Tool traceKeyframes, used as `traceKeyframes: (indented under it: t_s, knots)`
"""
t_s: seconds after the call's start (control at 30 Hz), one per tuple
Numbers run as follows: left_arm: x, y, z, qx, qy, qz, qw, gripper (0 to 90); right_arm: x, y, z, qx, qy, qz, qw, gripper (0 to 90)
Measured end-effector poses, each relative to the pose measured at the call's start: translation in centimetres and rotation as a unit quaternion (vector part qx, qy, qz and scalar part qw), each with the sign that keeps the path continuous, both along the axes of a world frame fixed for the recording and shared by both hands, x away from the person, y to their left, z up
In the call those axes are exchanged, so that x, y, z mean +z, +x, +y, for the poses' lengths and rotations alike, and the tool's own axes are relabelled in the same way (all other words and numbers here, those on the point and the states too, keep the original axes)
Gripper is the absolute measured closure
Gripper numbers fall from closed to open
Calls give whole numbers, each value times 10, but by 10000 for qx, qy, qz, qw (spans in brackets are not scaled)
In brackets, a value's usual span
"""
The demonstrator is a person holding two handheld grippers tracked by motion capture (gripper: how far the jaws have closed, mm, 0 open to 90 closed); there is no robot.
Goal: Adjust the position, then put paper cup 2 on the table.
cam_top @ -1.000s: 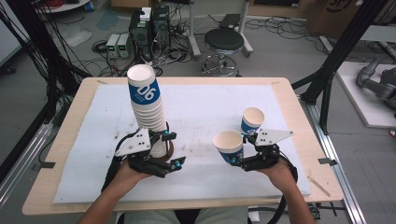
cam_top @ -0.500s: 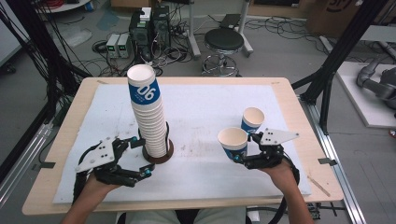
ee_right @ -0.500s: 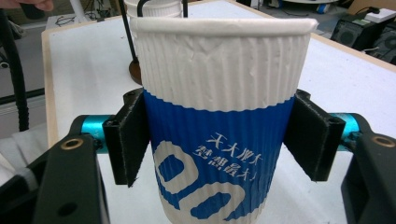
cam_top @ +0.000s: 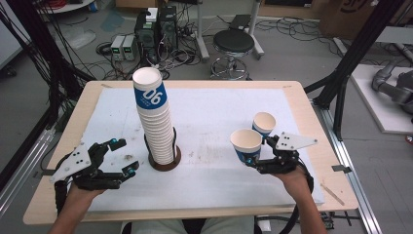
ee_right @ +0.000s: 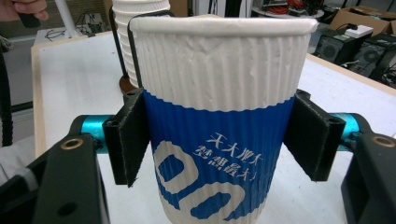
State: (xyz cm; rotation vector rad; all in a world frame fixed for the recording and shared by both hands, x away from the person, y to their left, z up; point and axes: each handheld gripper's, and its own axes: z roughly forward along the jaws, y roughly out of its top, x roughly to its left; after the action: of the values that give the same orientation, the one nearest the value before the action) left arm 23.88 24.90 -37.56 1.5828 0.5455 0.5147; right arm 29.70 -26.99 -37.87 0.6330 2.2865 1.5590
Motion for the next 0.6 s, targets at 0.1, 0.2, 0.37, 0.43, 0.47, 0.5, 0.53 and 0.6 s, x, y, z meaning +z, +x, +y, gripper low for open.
traceKeyframes:
  t_s: [0.1,0.2,0.37,0.43,0.47,0.5,0.53,0.6]
  knots:
    - [-4,2,2,78,6,22,10000,190,0,-1,-1,-3,-21,-50,10000,294]
    - [-5,4,5,195,-40,34,9998,190,1,-1,-1,-17,-6,-65,10000,293]
    - [-7,9,11,406,-147,-5,9991,190,-1,0,4,-1,46,-120,9999,290]
    - [-8,11,15,487,-181,4,9987,190,-2,2,7,4,68,-127,9999,289]
    - [-8,12,16,527,-166,1,9985,190,-2,3,9,-8,64,-128,9999,289]
    - [-9,12,18,557,-179,9,9983,190,-2,5,10,-12,67,-172,9998,289]
    - [-10,13,19,587,-181,18,9981,190,-2,7,12,-1,105,-163,9998,289]
    - [-12,14,22,642,-188,30,9978,190,-2,11,15,-57,197,-216,9996,289]
